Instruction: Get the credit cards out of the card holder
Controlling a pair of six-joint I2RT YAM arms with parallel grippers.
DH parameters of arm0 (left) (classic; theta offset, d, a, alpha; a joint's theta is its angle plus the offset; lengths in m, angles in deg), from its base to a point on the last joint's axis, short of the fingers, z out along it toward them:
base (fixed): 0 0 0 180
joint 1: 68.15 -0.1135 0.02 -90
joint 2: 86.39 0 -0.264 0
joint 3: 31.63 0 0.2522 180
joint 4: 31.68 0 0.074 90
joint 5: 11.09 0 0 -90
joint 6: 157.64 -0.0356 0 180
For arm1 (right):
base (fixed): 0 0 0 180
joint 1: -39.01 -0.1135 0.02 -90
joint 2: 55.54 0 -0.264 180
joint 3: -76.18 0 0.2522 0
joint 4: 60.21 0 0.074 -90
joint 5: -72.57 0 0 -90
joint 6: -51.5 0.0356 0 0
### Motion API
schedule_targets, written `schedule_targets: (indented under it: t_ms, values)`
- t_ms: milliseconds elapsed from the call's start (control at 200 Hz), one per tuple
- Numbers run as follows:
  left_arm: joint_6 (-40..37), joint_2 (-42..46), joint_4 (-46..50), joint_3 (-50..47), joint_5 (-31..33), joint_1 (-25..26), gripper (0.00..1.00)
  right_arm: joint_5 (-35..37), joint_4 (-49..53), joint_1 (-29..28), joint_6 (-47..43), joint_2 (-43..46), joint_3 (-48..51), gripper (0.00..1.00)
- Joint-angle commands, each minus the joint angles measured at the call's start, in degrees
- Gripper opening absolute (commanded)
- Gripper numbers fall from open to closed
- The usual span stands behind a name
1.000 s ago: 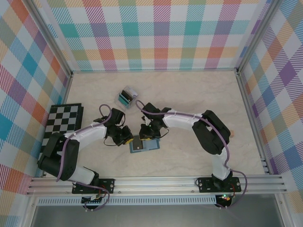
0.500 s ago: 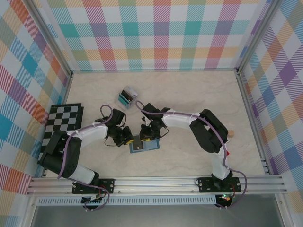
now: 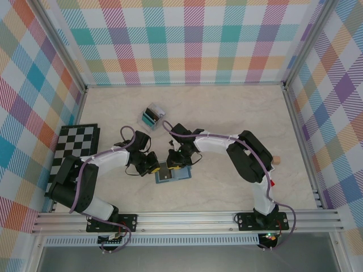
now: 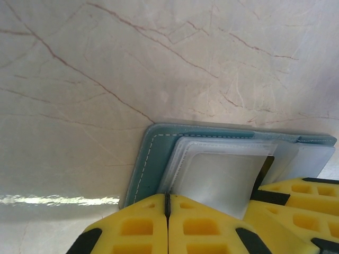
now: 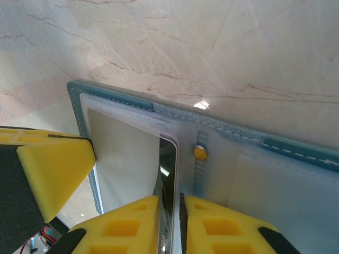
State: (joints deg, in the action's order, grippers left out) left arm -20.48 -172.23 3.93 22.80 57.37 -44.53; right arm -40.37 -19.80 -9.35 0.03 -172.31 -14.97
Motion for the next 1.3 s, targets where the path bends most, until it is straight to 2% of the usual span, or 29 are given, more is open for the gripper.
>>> schedule_targets:
  t_ms: [0, 165, 365, 630, 1055, 1295]
  values:
    - [0.0, -0.8, 1.2, -1.7, 1.0, 1.3, 0.05, -2.7, -0.9, 0.3, -0.7, -1.4, -0.9, 0.18]
    - [0.2, -0.5, 1.2, -1.9, 1.1, 1.3, 0.05, -2.6, -0.9, 0.3, -0.6, -1.4, -0.8, 0.15]
    - [0.0, -0.1, 2.2, -1.6, 2.2, 1.3, 0.06, -0.4, 0.1, 0.4, -0.9, -0.3, -0.1, 0.07]
    - [-0.7, 2.0, 5.8, 0.8, 4.0, 1.3, 0.17, 5.3, 2.3, 1.0, -2.2, 3.6, 2.2, 0.03]
    - [-1.5, 5.7, 4.8, 3.0, 1.5, 1.4, 0.14, 4.7, 3.4, 1.0, -2.8, 2.2, 1.6, 0.05]
    - [-2.5, 1.3, 2.4, 3.6, -2.1, 3.0, 0.11, 3.4, 3.1, 1.5, -0.9, 1.4, 1.5, 0.15]
